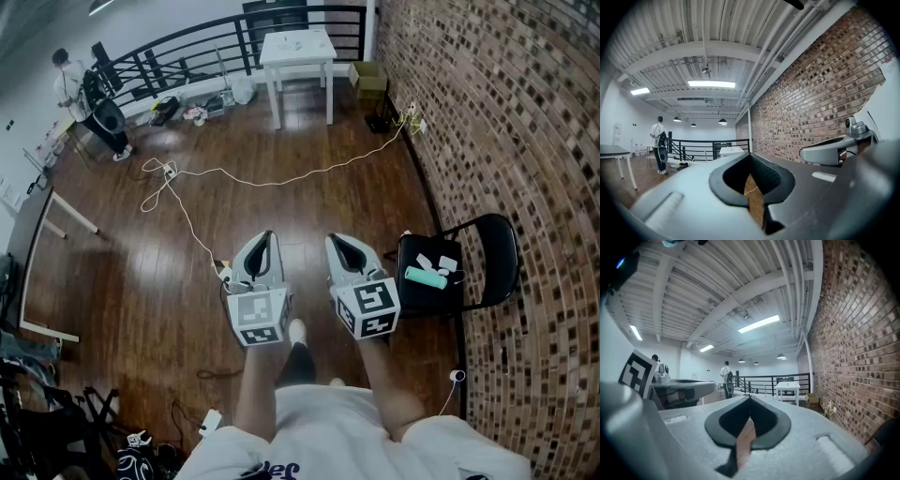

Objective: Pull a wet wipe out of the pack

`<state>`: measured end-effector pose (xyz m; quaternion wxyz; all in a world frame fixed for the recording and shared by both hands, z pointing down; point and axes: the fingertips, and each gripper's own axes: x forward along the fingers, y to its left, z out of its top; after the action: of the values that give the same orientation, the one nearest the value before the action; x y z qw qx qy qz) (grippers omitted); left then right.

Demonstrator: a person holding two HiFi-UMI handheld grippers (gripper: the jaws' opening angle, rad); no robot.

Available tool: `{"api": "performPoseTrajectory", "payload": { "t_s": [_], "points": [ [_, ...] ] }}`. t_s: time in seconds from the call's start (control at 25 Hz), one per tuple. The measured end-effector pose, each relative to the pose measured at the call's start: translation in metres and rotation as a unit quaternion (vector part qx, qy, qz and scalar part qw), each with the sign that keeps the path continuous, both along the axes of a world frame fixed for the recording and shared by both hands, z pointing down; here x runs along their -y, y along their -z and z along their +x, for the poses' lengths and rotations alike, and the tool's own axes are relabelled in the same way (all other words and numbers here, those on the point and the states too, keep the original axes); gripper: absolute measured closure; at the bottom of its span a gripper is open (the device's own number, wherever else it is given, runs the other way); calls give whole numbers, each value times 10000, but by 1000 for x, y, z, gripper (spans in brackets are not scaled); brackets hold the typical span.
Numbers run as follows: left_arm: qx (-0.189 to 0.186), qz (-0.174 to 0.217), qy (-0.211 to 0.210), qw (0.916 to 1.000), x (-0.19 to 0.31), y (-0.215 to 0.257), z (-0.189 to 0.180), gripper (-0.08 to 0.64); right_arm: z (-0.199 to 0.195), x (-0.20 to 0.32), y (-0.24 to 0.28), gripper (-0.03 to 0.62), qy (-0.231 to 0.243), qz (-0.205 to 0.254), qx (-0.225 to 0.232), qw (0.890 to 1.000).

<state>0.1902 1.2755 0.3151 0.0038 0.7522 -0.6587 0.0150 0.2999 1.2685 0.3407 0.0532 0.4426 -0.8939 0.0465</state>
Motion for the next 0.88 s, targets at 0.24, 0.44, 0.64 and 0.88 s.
{"api": "performPoseTrajectory", "payload": {
  "t_s": [0.24,0.44,0.64,0.88],
  "points": [
    [-11,251,-117,9996,100,17,-62,543,-67,99,28,603,86,263,13,9996],
    [-49,415,-253,9988,158,34,-105,543,-116,158,41,603,60,357,-2,9993],
    [-222,325,-308,9988,203,23,-128,543,-141,200,30,603,127,243,-174,9995],
    [-276,233,-366,9987,253,11,-133,543,-149,257,21,603,151,147,-155,9997]
  ]
}}
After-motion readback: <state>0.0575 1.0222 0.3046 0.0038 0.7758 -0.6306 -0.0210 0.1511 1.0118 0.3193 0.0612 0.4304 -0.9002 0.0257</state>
